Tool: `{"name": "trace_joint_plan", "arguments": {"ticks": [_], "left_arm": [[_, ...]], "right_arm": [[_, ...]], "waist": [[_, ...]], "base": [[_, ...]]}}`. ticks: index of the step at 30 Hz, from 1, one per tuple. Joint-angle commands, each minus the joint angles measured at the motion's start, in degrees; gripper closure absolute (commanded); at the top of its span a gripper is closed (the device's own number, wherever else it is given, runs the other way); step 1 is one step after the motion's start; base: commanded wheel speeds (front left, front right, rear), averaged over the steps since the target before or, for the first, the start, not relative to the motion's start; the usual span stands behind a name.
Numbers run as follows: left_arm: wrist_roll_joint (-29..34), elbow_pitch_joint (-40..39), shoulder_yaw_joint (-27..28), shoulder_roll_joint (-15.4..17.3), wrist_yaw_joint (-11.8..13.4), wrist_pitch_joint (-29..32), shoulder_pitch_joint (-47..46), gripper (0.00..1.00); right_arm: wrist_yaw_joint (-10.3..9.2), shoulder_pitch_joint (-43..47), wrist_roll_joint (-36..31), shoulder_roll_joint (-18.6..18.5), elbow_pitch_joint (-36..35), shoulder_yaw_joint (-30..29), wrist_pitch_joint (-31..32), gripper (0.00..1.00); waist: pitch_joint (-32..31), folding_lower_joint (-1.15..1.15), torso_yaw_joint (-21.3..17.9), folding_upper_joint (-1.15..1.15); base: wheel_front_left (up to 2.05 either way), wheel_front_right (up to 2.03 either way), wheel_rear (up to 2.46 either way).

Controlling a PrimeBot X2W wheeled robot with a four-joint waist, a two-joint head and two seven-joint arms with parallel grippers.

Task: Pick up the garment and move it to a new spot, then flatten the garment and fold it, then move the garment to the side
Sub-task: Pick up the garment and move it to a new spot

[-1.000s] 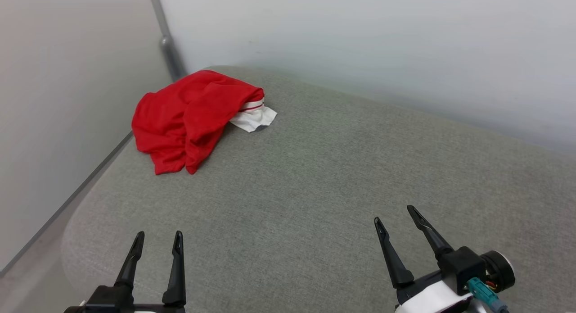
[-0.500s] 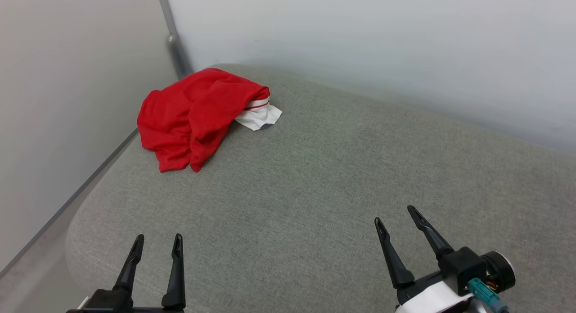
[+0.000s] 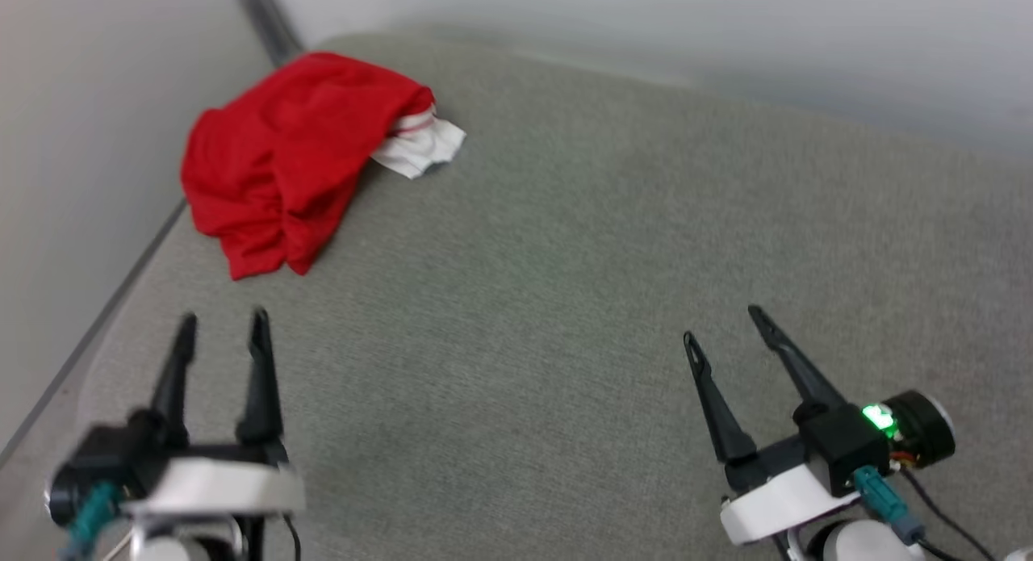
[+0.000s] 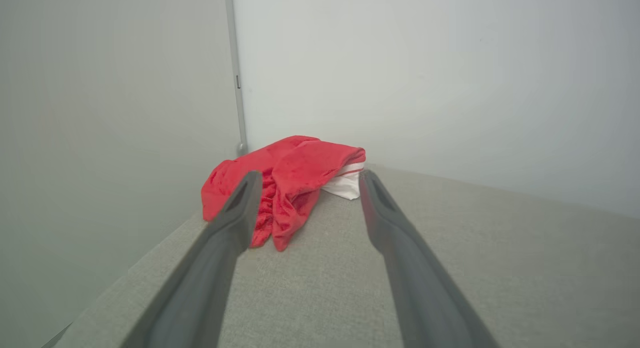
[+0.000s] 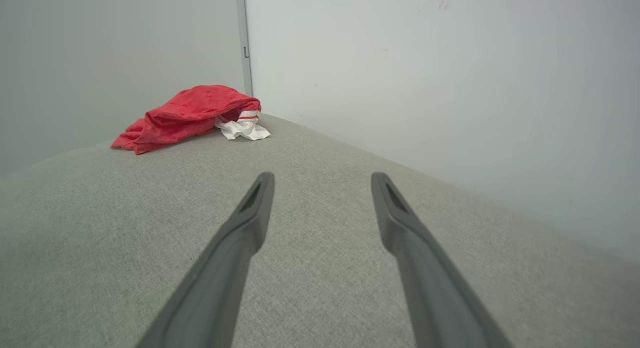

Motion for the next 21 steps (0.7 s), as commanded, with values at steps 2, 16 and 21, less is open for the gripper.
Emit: {"name": "trace_joint_plan", "arguments": {"ticks": [2, 16, 21], "left_arm": [[-1.9, 2.5, 1.0, 1.6, -0.5, -0.1, -4.7, 0.00], [-26.6, 25.8, -11.0, 31.8, -0.8, 26.8, -38.6, 0.00], [-36.6, 30.7, -14.6, 38.5, -0.7, 39.4, -45.5, 0.00]], "right_arm": [[-0.02, -1.6, -0.9, -0.8, -1.3, -0.3, -0.1, 0.00], [-0.03, -5.2, -2.8, -4.7, -12.2, -0.2, 3.5, 0.00], [-0.02, -5.3, -3.1, -5.0, -14.3, -0.6, 4.0, 0.00]], "waist": [[5.9, 0.00, -2.8, 0.00], [21.5, 0.00, -9.5, 0.00], [25.1, 0.00, -11.7, 0.00]], "base": [[0.00, 0.00, 0.00], [0.00, 0.00, 0.00], [0.00, 0.00, 0.00]]}}
